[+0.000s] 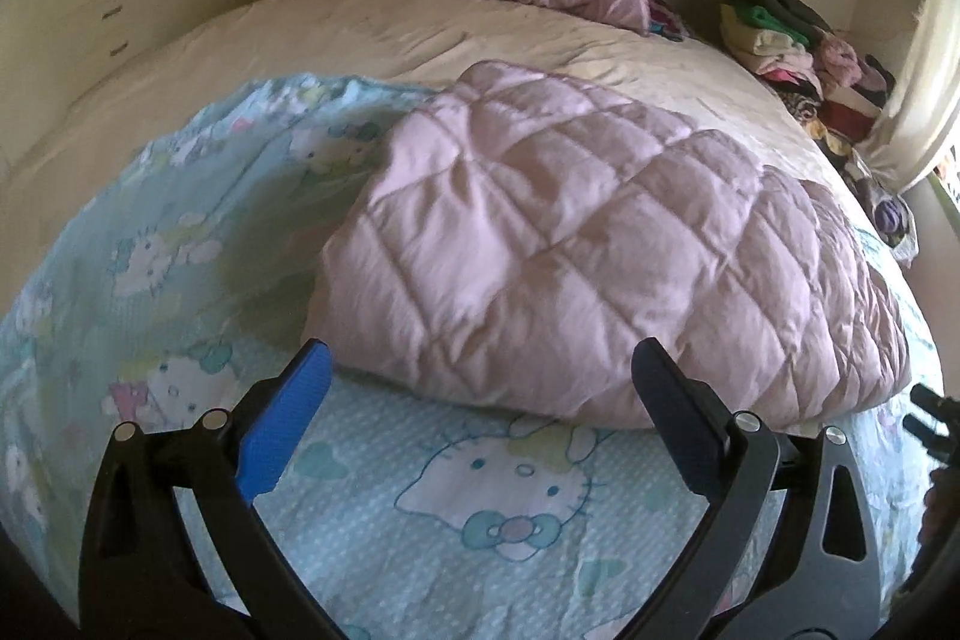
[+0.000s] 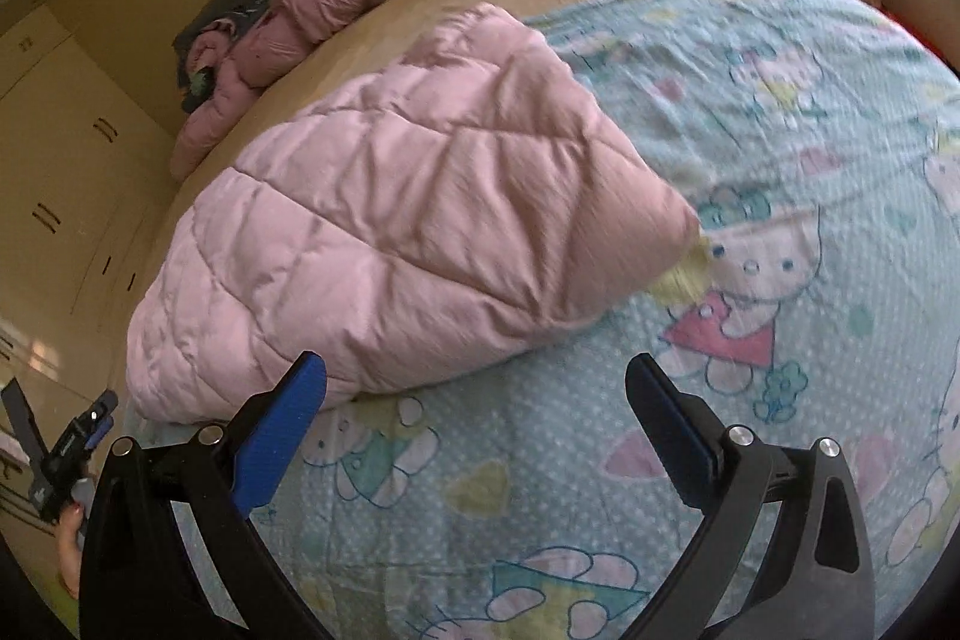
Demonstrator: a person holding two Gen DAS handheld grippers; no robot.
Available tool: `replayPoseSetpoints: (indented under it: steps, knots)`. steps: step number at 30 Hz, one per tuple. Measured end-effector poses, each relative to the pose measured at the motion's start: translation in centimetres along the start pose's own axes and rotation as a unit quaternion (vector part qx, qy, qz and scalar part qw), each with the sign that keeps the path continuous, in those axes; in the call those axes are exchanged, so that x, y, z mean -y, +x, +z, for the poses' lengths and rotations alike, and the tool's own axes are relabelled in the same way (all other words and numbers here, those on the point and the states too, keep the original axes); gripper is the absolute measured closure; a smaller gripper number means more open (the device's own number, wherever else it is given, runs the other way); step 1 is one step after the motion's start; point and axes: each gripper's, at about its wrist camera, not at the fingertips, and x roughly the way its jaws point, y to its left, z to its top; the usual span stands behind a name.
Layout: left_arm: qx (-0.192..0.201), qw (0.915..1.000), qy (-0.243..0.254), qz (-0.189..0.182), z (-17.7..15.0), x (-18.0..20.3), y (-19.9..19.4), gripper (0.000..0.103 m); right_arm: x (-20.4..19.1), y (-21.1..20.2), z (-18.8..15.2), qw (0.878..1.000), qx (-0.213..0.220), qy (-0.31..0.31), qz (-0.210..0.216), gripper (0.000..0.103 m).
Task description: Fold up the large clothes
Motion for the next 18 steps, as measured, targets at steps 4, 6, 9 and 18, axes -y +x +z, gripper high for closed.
replayPoseSetpoints:
  steps: [4,6,9,18]
  knots:
    - [-0.015,0.9983,-0.050,-0.026,-1.0,-1.7,0.4,0.010,0.6,1.2,-0.2,0.999,-0.015,0.023,0.018,0.004]
    - [-0.025,0.9957,-0.075,-0.048,-1.4,-2.4,0.7,0.010,0.9,2.1,-0.1,0.998,-0.026,0.041,0.029,0.004]
    - [-0.046,0.9867,-0.123,-0.096,-1.6,-3.2,1.6,0.010,1.3,3.2,0.2,0.996,-0.034,0.072,0.050,0.004]
    - [-0.057,0.9687,-0.191,-0.148,-0.9,-3.5,4.8,0.009,2.3,6.9,2.4,0.983,-0.029,0.151,0.104,0.004]
